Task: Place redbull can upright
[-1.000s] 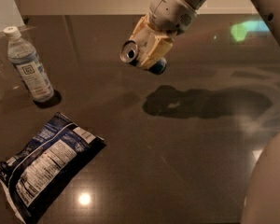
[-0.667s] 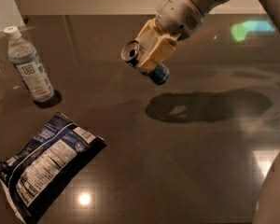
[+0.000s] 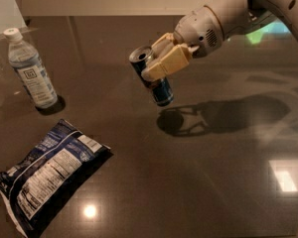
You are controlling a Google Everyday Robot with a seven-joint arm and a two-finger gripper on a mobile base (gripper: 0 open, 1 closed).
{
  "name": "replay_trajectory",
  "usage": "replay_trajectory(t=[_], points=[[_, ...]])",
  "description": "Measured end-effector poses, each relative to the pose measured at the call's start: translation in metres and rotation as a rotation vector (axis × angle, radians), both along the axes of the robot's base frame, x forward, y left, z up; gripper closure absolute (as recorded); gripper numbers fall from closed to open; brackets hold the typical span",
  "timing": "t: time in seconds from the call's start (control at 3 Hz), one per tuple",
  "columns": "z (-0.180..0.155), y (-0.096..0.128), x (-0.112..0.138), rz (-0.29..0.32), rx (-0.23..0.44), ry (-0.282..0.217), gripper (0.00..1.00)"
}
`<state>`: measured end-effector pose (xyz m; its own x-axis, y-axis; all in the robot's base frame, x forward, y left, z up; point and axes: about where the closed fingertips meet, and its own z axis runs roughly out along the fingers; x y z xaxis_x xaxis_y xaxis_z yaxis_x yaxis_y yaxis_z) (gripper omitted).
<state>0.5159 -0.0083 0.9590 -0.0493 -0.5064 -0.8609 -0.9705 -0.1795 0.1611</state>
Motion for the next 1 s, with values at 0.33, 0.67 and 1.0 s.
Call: replay_trajectory(t=[0.33, 0.67, 1.0], points=[[0.0004, -0.0002, -0.0058, -0.001, 0.124, 0.047, 1.00], [-0.0010, -0.0018, -0.0096, 0.008, 0.212, 0.054, 1.00], [-0.0055, -0.0038, -0.0131, 0.022, 0.277, 0.045, 1.00]])
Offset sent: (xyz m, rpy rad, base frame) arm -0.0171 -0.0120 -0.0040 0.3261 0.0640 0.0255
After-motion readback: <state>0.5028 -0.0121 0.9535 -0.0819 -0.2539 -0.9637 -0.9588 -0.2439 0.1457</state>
